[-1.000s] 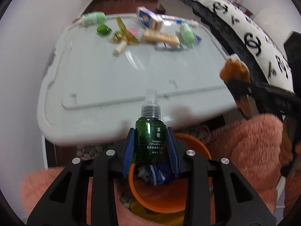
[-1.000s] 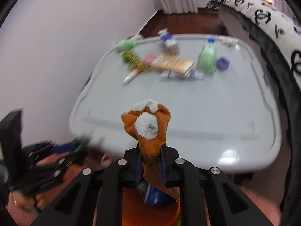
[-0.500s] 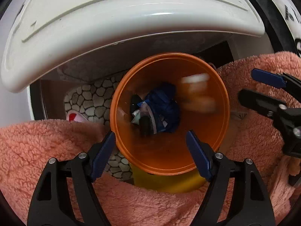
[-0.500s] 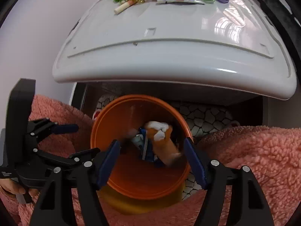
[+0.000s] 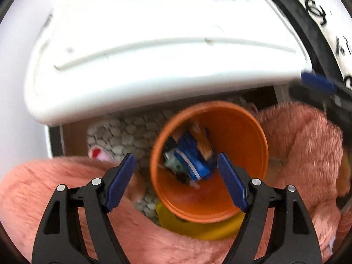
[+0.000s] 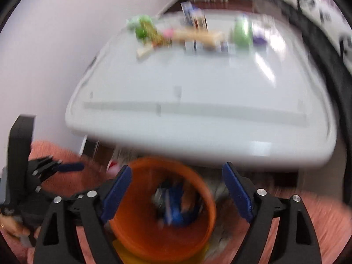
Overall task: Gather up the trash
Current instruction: 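Bin the green spray bottle with the left gripper while the right bins the orange sock, then bin the tan box with the right gripper while the left bins the yellow hair clip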
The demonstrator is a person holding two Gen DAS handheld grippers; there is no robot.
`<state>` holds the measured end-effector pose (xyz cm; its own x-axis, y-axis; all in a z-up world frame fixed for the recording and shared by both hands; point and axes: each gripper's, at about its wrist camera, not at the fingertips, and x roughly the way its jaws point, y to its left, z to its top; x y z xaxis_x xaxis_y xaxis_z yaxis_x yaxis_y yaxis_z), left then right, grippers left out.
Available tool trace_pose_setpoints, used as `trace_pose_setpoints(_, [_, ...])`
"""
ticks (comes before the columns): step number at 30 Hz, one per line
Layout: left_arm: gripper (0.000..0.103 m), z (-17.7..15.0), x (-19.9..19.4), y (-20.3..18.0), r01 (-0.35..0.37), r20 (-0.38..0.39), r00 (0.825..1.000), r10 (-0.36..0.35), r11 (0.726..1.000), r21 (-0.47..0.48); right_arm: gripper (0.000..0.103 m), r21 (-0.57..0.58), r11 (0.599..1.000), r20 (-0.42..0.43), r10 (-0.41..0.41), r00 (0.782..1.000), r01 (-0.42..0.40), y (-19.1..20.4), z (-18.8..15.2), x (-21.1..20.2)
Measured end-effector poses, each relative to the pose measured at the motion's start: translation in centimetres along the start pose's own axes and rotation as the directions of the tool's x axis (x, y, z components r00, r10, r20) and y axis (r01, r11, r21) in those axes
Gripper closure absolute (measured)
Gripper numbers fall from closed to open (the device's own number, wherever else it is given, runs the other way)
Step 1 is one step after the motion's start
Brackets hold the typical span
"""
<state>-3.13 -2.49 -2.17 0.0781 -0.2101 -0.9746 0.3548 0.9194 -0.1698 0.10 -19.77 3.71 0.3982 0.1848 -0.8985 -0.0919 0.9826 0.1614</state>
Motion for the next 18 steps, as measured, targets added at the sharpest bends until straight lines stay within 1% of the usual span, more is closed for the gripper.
trace_pose_setpoints(1, [0.028,0.3,-0.3,0.2,-0.012,0.019,1.0,0.012,1.0,-0.008,0.013,-0.038,0.999,0.05,-0.024,0.998,0.025,0.3,1.5,0.1])
trace_pose_setpoints(2, [0.027,0.7,-0.5,0.5,-0.018,0.036,0.999,0.018,1.0,-0.018,0.009,-0.066,0.997,0.083,-0.043,0.996,0.048,0.6,2.7,0.4])
trace_pose_setpoints(4, [0.028,1.4,-0.8,1.2,-0.009,0.062,0.998,0.012,0.999,-0.044,0.008,-0.133,0.985,0.149,-0.087,0.985,0.107,1.1,5.8,1.5])
trace_pose_setpoints(5, [0.027,1.8,-1.0,1.4,-0.002,0.071,0.997,0.006,0.998,-0.056,0.008,-0.173,0.974,0.176,-0.115,0.978,0.146,1.5,8.0,2.7])
trace_pose_setpoints(6, [0.027,2.2,-1.1,1.9,0.011,0.086,0.996,-0.005,0.997,-0.073,0.008,-0.204,0.965,0.179,-0.129,0.975,0.165,1.8,9.6,4.0])
trace_pose_setpoints(7, [0.027,2.4,-1.1,2.1,0.02,0.095,0.995,-0.012,0.997,-0.081,0.008,-0.224,0.96,0.172,-0.131,0.976,0.168,1.8,10.8,4.9])
trace_pose_setpoints(11, [0.027,3.1,-1.0,2.8,0.06,0.135,0.99,-0.046,0.993,-0.102,0.008,-0.318,0.942,0.094,-0.081,0.992,0.107,2.0,16.5,9.5])
trace_pose_setpoints(12, [0.027,3.1,-1.0,3.0,0.068,0.138,0.989,-0.053,0.992,-0.104,0.008,-0.341,0.936,0.067,-0.068,0.995,0.087,1.9,18.1,10.6])
trace_pose_setpoints(14, [0.027,3.2,-0.8,3.4,0.08,0.145,0.987,-0.063,0.99,-0.112,0.008,-0.359,0.932,0.009,-0.048,0.999,0.048,1.7,20.1,12.1])
trace_pose_setpoints(15, [0.027,3.4,-0.7,3.7,0.083,0.145,0.987,-0.065,0.989,-0.121,0.008,-0.37,0.928,-0.033,-0.055,0.998,0.039,1.2,21.4,13.2])
trace_pose_setpoints(18, [0.027,3.7,-0.3,4.4,0.092,0.15,0.986,-0.07,0.985,-0.146,0.008,-0.396,0.917,-0.083,-0.081,0.993,0.042,0.4,23.0,15.0])
